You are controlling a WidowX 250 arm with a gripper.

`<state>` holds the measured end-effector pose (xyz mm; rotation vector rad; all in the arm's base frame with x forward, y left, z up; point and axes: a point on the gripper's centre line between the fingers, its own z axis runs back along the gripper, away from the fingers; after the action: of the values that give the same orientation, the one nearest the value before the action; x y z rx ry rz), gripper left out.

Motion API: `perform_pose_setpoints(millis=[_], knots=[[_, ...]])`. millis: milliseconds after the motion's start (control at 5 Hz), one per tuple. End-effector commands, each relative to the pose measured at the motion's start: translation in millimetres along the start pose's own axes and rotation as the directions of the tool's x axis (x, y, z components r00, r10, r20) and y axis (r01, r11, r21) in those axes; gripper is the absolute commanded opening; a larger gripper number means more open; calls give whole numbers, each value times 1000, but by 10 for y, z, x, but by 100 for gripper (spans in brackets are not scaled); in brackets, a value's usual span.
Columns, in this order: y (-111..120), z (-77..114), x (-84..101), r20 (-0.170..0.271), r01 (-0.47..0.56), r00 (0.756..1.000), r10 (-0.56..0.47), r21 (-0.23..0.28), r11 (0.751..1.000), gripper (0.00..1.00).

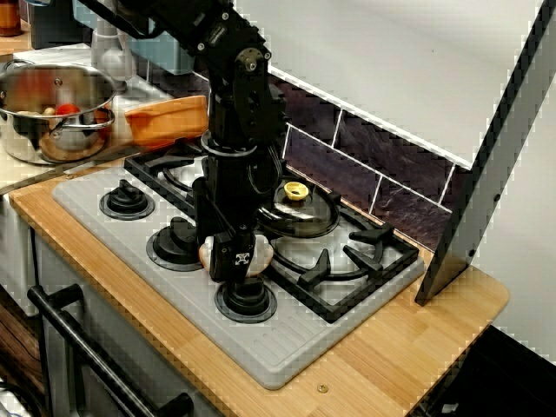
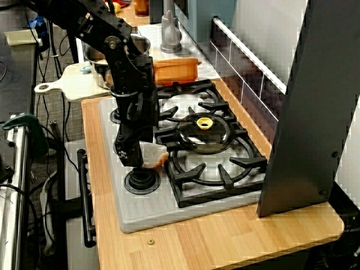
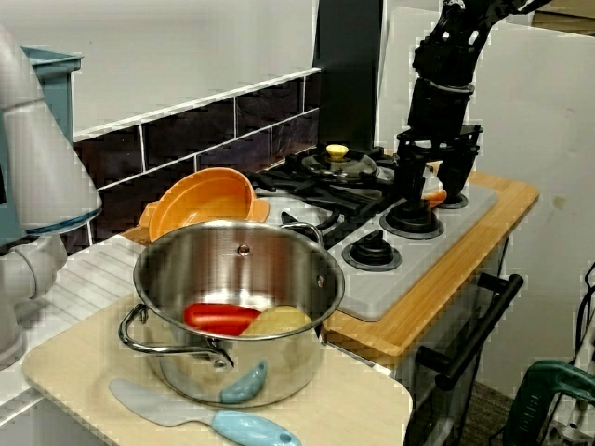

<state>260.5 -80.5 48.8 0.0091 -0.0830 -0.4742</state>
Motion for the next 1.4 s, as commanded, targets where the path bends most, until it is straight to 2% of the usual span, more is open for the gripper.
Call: perform_pose_setpoints(millis=[0, 400, 600, 800, 1000, 1200], knots=[[98, 79, -70, 27, -39, 999, 39, 3, 999, 0], [156, 196, -76, 21, -44, 999, 44, -4, 999, 0], [224, 399, -86, 30, -48, 998, 49, -29, 998, 0], [373, 559, -116, 43, -89, 995, 90, -30, 996, 0], [631, 725, -169, 56, -157, 986, 158, -31, 987, 0], [891, 857, -241, 41, -209, 977, 209, -14, 978, 0]])
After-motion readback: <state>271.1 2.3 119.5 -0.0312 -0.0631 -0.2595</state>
